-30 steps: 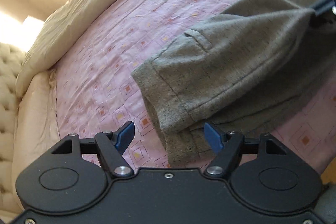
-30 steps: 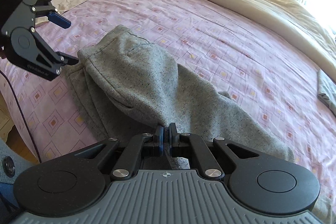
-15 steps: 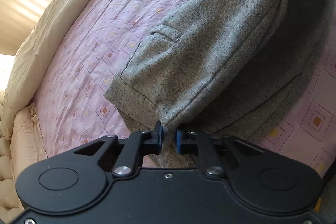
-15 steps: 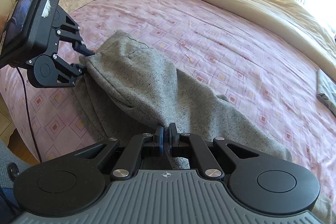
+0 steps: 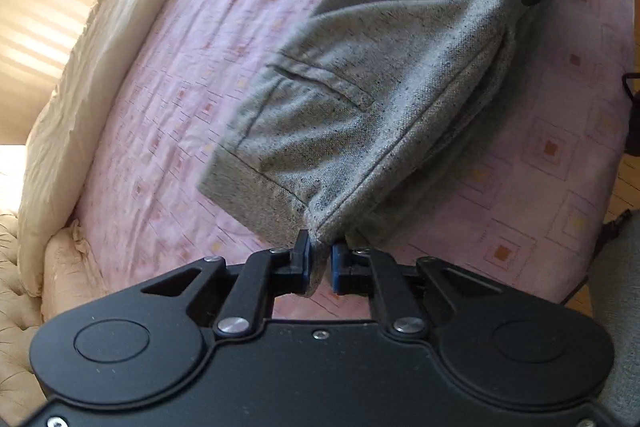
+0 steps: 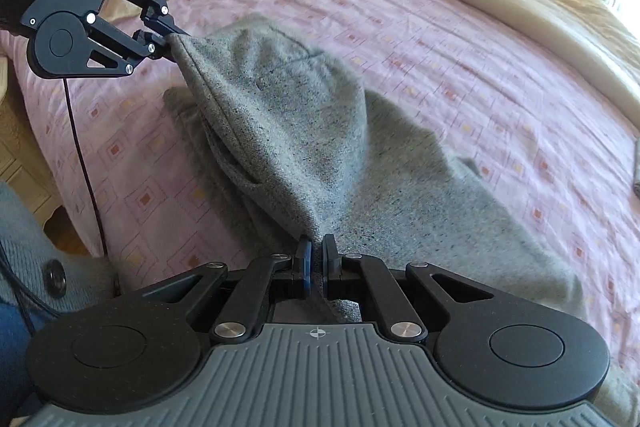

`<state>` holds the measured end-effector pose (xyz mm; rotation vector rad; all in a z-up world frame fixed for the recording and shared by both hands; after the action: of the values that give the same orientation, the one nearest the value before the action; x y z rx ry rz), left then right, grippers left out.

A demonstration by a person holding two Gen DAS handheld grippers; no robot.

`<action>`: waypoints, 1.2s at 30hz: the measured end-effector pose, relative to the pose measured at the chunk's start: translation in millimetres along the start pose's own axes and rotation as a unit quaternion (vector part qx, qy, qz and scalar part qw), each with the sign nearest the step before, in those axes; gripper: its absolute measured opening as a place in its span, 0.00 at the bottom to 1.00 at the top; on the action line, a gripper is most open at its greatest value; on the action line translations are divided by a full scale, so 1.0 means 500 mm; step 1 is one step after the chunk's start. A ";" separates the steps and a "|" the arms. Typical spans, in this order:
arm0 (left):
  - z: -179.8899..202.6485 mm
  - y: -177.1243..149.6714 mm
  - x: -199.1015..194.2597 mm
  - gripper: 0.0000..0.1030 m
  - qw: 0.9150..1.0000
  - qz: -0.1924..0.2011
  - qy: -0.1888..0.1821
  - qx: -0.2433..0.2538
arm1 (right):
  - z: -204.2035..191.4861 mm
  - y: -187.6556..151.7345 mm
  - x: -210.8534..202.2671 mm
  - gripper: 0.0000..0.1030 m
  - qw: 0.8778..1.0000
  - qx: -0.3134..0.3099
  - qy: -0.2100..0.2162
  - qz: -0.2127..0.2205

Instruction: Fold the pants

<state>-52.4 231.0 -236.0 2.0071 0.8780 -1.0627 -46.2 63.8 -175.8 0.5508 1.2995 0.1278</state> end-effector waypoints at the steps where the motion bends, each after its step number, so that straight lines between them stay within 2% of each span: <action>1: 0.014 -0.009 0.014 0.15 1.000 -0.014 -0.010 0.000 | -0.009 -0.010 0.017 0.05 1.000 -0.005 0.005 -0.012; 2: 0.026 -0.019 0.029 0.16 0.999 -0.028 -0.017 0.001 | -0.016 -0.018 0.032 0.05 1.000 -0.009 0.009 -0.022; 4: 0.042 -0.037 0.053 0.33 0.998 -0.063 -0.023 0.008 | -0.024 -0.031 0.055 0.05 0.999 -0.008 0.016 -0.037; 6: 0.040 -0.048 0.055 0.34 0.996 -0.081 -0.032 0.001 | -0.028 -0.040 0.073 0.08 0.998 -0.004 0.022 -0.050; 9: 0.002 -0.040 0.029 0.34 0.993 -0.077 -0.069 -0.062 | -0.027 -0.039 0.072 0.09 0.998 -0.005 0.026 -0.059; 11: -0.031 -0.029 0.005 0.34 0.982 -0.079 -0.110 -0.130 | -0.017 -0.034 0.057 0.11 0.998 0.004 0.027 -0.049; 12: -0.048 -0.019 -0.007 0.34 0.975 -0.076 -0.129 -0.166 | -0.009 -0.032 0.047 0.13 0.999 0.014 0.027 -0.044; 14: -0.075 0.010 -0.037 0.38 0.951 -0.062 -0.165 -0.254 | 0.007 -0.030 0.025 0.15 0.999 0.036 0.027 -0.031; 15: -0.090 0.029 -0.044 0.48 0.937 -0.053 -0.181 -0.294 | 0.018 -0.028 0.013 0.15 0.998 0.051 0.024 -0.023; 16: -0.100 0.051 -0.048 0.51 0.921 -0.045 -0.199 -0.331 | 0.028 -0.028 0.004 0.15 0.998 0.065 0.019 -0.016; 18: -0.111 0.103 -0.049 0.53 0.890 -0.024 -0.235 -0.389 | 0.049 -0.034 -0.012 0.15 0.995 0.102 0.009 -0.007; 19: -0.111 0.126 -0.047 0.53 0.878 -0.013 -0.244 -0.411 | 0.063 -0.035 -0.017 0.15 0.993 0.122 0.003 -0.003; 20: -0.107 0.151 -0.045 0.53 0.869 -0.001 -0.244 -0.429 | 0.078 -0.037 -0.022 0.15 0.990 0.144 -0.005 0.000; 22: -0.093 0.187 -0.032 0.53 0.861 0.017 -0.233 -0.452 | 0.109 -0.047 -0.028 0.15 0.981 0.192 -0.020 0.005; 24: -0.061 0.209 -0.011 0.53 0.857 0.022 -0.230 -0.460 | 0.139 -0.058 -0.031 0.15 0.970 0.243 -0.027 0.006; 25: -0.040 0.214 -0.001 0.53 0.858 0.019 -0.227 -0.460 | 0.154 -0.065 -0.033 0.15 0.963 0.266 -0.031 0.008; 27: -0.002 0.204 0.029 0.53 0.868 -0.004 -0.215 -0.448 | 0.182 -0.083 -0.041 0.15 0.950 0.310 -0.037 0.011; 29: 0.037 0.180 0.061 0.53 0.876 -0.043 -0.200 -0.436 | 0.200 -0.099 -0.042 0.15 0.941 0.337 -0.037 0.011; 31: 0.062 0.146 0.085 0.51 0.876 -0.079 -0.192 -0.435 | 0.218 -0.116 -0.041 0.15 0.937 0.349 -0.032 0.010; 33: 0.059 0.152 0.076 0.52 0.879 -0.075 -0.186 -0.432 | 0.236 -0.124 -0.038 0.15 0.936 0.351 -0.026 0.009; 35: 0.042 0.168 0.063 0.51 0.874 -0.077 -0.187 -0.442 | 0.261 -0.125 -0.039 0.17 0.938 0.346 -0.028 0.013; 36: 0.028 0.180 0.053 0.51 0.871 -0.064 -0.185 -0.452 | 0.277 -0.120 -0.035 0.20 0.939 0.342 -0.025 0.019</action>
<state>26.0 178.2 -241.8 0.9400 1.0406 -0.8254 65.8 -38.5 -165.5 1.1621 1.2693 -0.3217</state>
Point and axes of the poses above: each gripper's, at about its wrist camera, not at the fingertips, and x roughly the way its jaws point, z to its right, y to its top, the point moved 10 cm from there along x, roughly the way its jaws point, and after that the axes turned 11 degrees about -x, right-handed, at the moved point
